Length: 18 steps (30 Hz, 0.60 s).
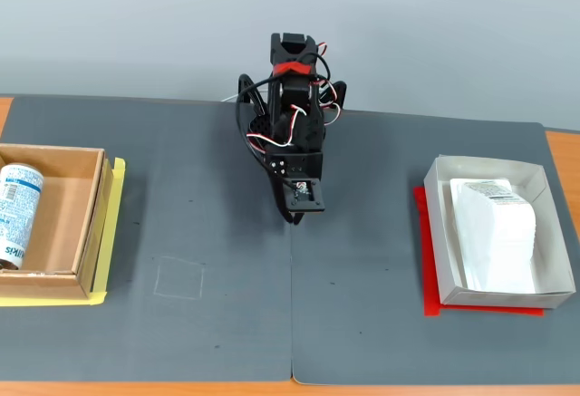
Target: Pick the can and put it in the brown box
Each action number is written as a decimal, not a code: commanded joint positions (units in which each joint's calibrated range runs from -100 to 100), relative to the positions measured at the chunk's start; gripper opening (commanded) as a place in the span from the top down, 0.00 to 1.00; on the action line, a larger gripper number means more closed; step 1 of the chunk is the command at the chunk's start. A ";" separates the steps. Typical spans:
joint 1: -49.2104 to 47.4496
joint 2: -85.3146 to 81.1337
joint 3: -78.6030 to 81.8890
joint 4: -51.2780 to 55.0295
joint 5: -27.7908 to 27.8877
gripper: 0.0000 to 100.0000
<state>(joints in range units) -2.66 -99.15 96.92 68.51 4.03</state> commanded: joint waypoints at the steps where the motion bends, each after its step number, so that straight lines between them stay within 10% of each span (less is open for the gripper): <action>1: -0.10 -0.85 -3.89 4.08 -0.23 0.99; 18: 0.06 -0.34 -4.88 6.16 -3.25 0.99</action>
<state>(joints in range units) -2.59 -99.24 95.38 74.48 0.95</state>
